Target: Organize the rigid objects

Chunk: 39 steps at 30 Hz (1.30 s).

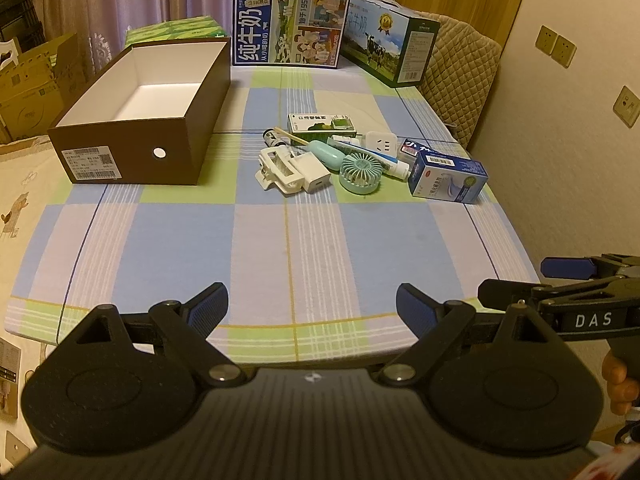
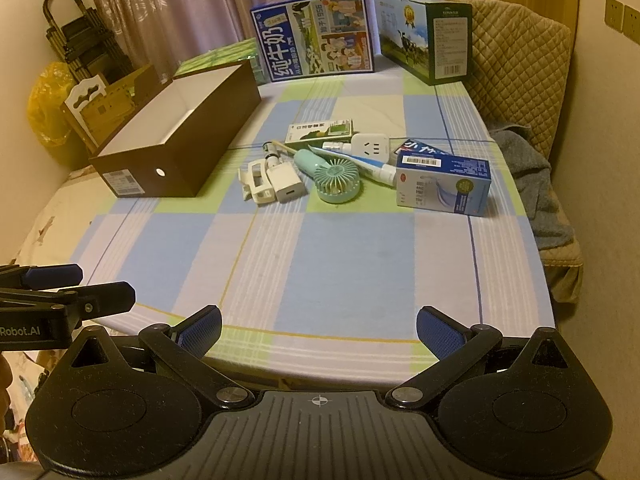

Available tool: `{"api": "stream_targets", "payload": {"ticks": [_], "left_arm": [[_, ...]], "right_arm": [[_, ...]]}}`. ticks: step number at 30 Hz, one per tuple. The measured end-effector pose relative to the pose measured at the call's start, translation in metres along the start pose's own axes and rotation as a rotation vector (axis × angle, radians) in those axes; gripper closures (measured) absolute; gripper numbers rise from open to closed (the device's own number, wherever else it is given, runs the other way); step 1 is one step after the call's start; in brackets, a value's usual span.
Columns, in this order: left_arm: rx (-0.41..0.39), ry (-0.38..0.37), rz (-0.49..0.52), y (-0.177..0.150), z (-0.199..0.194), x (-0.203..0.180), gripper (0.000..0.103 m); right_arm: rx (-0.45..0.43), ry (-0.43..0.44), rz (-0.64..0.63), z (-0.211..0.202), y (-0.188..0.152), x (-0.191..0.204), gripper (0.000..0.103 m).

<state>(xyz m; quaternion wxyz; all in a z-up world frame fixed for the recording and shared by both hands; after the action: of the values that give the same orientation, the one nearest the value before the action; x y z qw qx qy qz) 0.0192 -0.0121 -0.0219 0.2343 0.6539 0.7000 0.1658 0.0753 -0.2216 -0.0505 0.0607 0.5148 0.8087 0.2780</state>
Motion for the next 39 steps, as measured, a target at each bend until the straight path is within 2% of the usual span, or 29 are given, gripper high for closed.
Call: {"api": "stream_targets", "payload": {"ticks": [11, 23, 34, 39], "left_arm": [[0.017, 0.004, -0.005, -0.002, 0.004, -0.013, 0.014], [0.051, 0.009, 0.012, 0.016, 0.023, -0.01, 0.014], [0.096, -0.028, 0.066, 0.065, 0.077, 0.002, 0.014], [0.122, -0.02, 0.097, 0.089, 0.112, 0.015, 0.014]], "right_arm": [[0.013, 0.008, 0.003, 0.0, -0.005, -0.013, 0.002], [0.018, -0.004, 0.054, 0.011, 0.011, -0.026, 0.002], [-0.017, -0.053, 0.157, 0.034, 0.05, -0.054, 0.002], [-0.035, -0.075, 0.203, 0.045, 0.069, -0.063, 0.002]]}}
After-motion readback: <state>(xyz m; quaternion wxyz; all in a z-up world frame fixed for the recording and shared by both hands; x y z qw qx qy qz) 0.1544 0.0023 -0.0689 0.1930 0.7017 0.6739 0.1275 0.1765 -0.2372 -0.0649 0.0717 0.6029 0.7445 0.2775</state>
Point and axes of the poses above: each gripper's, at about its wrist camera, not at the fingertips, and z roughly the way its jaws point, x to its left, y to its top, the point moved 3 cm from there along z, roughly the way its jaws point, and after that the axes turned 6 degrees about x, right-handed, at the moved point
